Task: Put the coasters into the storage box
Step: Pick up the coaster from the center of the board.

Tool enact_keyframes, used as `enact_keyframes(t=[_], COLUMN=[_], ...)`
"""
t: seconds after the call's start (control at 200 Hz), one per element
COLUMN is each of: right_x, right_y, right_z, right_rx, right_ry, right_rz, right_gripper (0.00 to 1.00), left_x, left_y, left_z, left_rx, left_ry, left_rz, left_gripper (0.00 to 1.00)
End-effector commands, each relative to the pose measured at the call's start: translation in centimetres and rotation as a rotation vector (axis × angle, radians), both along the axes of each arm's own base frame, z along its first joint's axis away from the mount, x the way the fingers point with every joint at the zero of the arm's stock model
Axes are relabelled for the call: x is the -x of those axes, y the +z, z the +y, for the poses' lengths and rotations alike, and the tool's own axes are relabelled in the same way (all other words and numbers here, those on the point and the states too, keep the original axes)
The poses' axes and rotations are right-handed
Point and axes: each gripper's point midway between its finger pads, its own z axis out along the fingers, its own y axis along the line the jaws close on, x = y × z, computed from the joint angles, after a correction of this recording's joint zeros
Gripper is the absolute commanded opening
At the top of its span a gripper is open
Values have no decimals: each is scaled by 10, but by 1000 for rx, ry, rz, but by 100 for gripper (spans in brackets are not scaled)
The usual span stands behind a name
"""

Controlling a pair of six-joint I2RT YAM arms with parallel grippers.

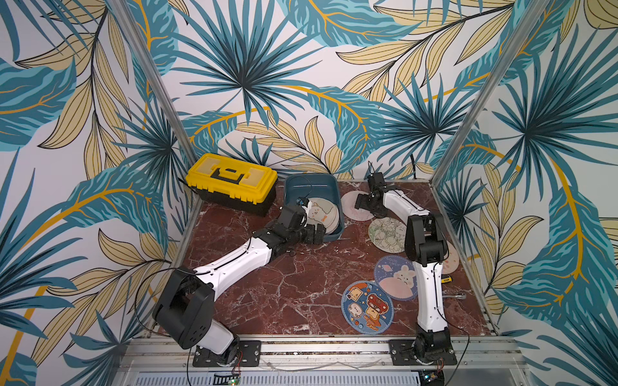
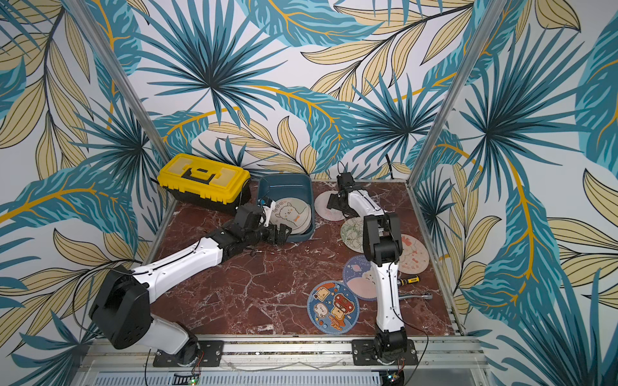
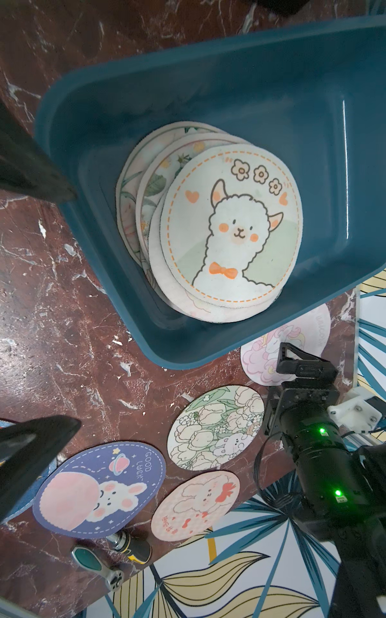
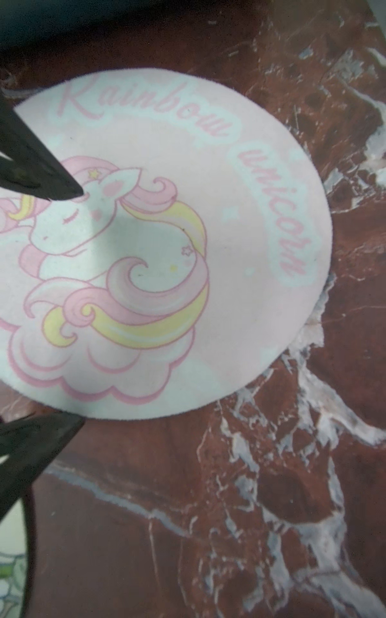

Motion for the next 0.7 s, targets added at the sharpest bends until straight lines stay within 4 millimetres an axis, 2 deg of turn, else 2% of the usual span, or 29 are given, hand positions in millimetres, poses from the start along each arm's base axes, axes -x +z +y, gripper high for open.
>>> enact_keyframes(t=[0.0, 0.175, 0.34, 0.616, 0.696], right_x=[13, 18, 22, 28, 29], right_y=[-32, -41, -48, -54, -55], right_z=[4, 3, 2, -1, 0], right_rx=[-37, -30, -26, -4, -7], right_ry=[-12, -20, -22, -20, -19], right_rz=[87, 128, 166, 225, 230], right_gripper=[89, 67, 51, 31, 20], left_x=[1, 0, 0, 0, 0], left_y=[5, 5, 3, 0, 0], left_z=[3, 2, 2, 4, 4], left_rx=[-12, -15, -19, -28, -31], left_ry=[0, 0, -2, 0, -2], left_rz=[-27, -29, -27, -27, -28], left_gripper=[100, 100, 99, 100, 100])
